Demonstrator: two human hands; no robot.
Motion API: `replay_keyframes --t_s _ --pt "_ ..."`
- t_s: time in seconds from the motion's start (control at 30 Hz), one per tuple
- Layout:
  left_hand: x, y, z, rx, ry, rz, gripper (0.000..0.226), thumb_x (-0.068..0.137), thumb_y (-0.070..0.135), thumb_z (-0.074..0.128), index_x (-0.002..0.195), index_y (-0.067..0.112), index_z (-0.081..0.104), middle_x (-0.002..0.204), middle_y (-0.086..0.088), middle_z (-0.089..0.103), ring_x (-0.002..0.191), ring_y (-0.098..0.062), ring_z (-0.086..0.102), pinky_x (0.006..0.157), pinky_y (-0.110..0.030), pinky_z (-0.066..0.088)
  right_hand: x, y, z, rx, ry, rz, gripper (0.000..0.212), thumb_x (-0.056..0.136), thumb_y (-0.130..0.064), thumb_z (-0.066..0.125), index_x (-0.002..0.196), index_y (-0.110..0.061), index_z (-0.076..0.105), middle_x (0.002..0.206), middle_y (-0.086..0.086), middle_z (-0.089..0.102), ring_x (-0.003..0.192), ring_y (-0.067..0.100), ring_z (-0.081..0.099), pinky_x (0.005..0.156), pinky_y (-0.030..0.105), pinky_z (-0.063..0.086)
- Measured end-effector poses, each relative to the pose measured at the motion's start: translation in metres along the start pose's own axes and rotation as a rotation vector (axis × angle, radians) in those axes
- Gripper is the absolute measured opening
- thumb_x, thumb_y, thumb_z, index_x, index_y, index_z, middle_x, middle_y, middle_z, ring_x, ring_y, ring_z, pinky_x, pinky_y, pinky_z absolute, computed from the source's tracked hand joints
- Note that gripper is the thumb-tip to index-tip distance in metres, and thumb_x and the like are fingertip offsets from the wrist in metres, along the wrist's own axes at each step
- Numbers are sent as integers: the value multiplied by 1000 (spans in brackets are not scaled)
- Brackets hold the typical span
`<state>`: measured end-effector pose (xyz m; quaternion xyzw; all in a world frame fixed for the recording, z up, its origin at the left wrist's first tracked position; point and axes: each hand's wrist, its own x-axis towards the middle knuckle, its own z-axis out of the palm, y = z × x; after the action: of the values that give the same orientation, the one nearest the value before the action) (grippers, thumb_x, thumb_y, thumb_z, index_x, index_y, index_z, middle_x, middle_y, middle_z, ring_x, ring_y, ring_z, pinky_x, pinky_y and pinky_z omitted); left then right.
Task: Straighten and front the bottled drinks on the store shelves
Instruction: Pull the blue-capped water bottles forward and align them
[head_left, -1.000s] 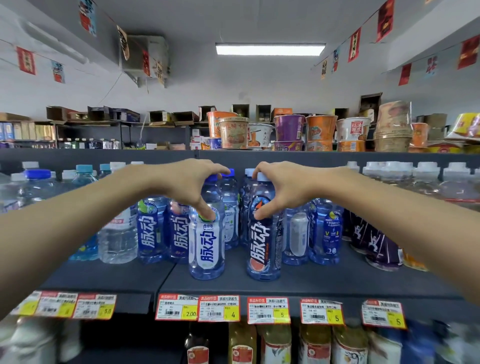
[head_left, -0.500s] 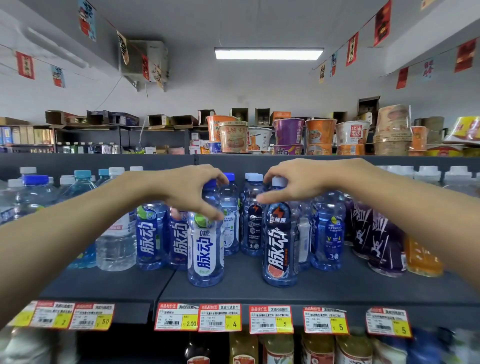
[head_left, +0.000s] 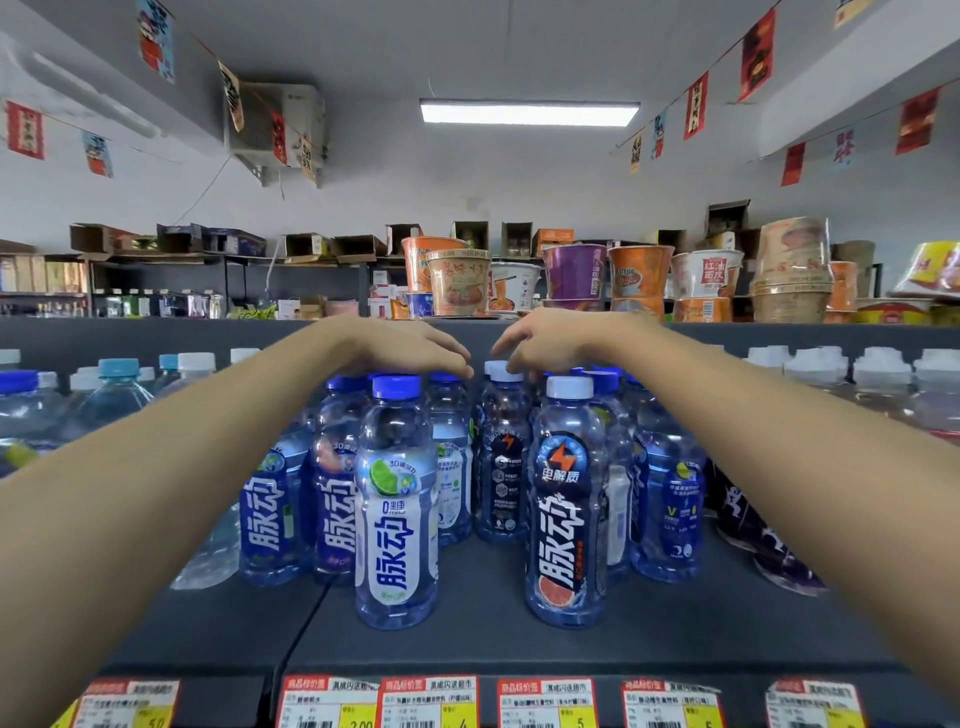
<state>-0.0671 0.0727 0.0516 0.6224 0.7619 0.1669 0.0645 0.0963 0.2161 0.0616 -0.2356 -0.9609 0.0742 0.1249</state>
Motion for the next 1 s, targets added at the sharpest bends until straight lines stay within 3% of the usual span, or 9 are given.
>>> replay_keyframes --t_s 0.1,0.17,0.23,0.37,0.53,0.63,0.77,0.87,1.0 --pt "16 -3 -3 9 2 -30 55 95 43 64 146 25 51 152 4 46 131 -12 44 114 -32 30 9 2 1 -8 -30 8 38 96 -22 59 132 -35 62 119 10 69 111 36 65 75 36 58" --pt "23 -3 -5 51 11 -55 55 93 37 70 143 22 55 145 0 53 127 -17 52 111 -35 38 15 3 0 -67 -60 0 42 94 -26 62 134 -40 60 114 1 68 105 28 67 67 28 54" --pt "29 -3 -5 124 47 -65 56 88 37 76 139 22 59 137 -1 60 120 -20 59 106 -38 46 21 5 -1 -144 -83 -16 44 94 -33 64 136 -42 58 107 -13 63 102 20 65 77 28 51" --pt "34 -5 -2 271 137 -52 46 83 43 81 125 29 69 112 6 66 105 -17 63 90 -32 52 27 9 -1 -224 -83 -29 40 94 -47 65 133 -41 61 105 -16 60 103 15 60 95 38 45" --pt "32 -5 -10 176 103 -17 26 82 16 82 101 33 74 79 10 63 77 -13 55 68 -28 43 23 9 -2 -230 -8 -54 43 85 -66 66 106 -29 75 92 -18 67 85 4 61 65 27 43" --pt "27 -2 -10 113 33 -1 31 83 3 77 101 28 73 65 14 60 72 -16 48 69 -28 41 18 6 -1 -306 5 -42 57 82 -75 61 94 -22 77 85 -12 70 82 10 65 64 30 47" --pt "20 1 -13 73 -28 14 32 85 3 75 106 26 71 90 5 66 83 -16 57 75 -29 47 12 -2 -1 -399 -2 -25 70 80 -80 56 98 -16 78 88 -5 72 83 13 66 77 36 56" --pt "21 3 -12 31 -1 -2 38 81 27 84 117 25 70 110 2 69 104 -19 65 94 -37 54 9 -5 -5 -363 -92 -12 60 82 -71 65 117 -22 71 106 -5 71 98 21 67 90 43 56" --pt "23 4 -10 141 84 18 36 81 36 83 114 22 75 99 2 75 97 -22 69 88 -34 56 12 -3 -5 -353 -119 -22 50 84 -60 70 126 -32 66 98 -15 65 96 17 65 94 44 52"
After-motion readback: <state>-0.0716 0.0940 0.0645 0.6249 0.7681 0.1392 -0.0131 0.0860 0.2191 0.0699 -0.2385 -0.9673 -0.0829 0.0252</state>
